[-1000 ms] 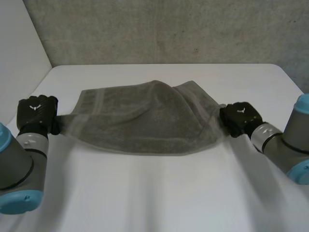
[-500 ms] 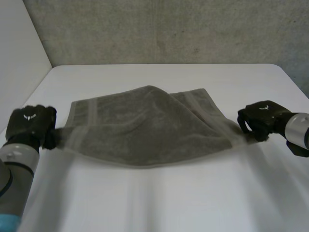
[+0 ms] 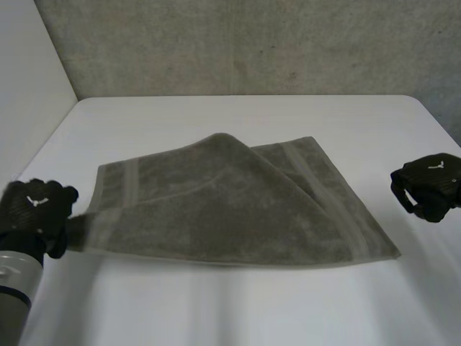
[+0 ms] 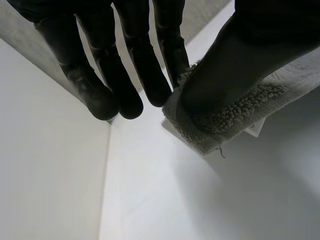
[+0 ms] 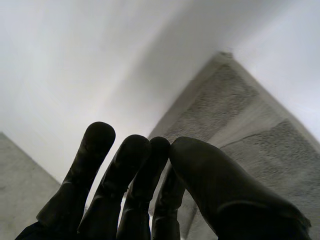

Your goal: Fold the towel.

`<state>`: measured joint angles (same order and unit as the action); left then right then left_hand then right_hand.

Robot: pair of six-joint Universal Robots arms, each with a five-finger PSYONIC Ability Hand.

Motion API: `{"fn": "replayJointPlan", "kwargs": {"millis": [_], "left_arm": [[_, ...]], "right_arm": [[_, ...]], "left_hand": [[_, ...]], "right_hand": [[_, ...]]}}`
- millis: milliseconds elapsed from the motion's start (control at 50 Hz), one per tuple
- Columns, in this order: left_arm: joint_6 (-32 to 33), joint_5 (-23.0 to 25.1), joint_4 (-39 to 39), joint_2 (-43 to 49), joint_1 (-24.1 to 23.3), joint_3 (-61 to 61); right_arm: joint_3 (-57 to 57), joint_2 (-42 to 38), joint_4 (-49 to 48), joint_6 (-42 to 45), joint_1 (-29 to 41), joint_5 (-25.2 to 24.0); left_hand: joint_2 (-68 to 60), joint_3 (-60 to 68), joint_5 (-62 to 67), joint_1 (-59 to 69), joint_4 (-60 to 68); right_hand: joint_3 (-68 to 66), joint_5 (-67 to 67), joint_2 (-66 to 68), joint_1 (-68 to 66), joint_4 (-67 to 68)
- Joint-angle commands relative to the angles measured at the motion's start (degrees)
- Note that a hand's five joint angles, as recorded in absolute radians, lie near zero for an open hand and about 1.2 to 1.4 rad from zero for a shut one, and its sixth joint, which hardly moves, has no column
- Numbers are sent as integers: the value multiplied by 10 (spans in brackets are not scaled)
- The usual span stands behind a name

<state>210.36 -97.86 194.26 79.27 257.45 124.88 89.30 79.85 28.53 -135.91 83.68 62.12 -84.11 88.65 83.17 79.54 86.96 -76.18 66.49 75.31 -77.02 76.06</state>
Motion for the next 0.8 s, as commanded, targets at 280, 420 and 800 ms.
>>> {"fn": "replayJointPlan", "kwargs": {"millis": [280,420,800], "left_arm": [[-10,36,45,79,6,26],[-13,36,67,98,9,28],[-36,37,68,90,8,27]], "right_arm": [[119,-18,-138,3,30,-50],[213,-24,-233,5,29,-136],[232,-88,-326,-3,26,-142]], "left_hand": [[41,-87,-132,5,-70],[41,-87,-132,5,-70],[41,-87,-132,5,-70]], "right_hand": [[473,-476,-464,481,-471],[585,-588,-577,594,-584],[498,-501,-489,506,-497]]}}
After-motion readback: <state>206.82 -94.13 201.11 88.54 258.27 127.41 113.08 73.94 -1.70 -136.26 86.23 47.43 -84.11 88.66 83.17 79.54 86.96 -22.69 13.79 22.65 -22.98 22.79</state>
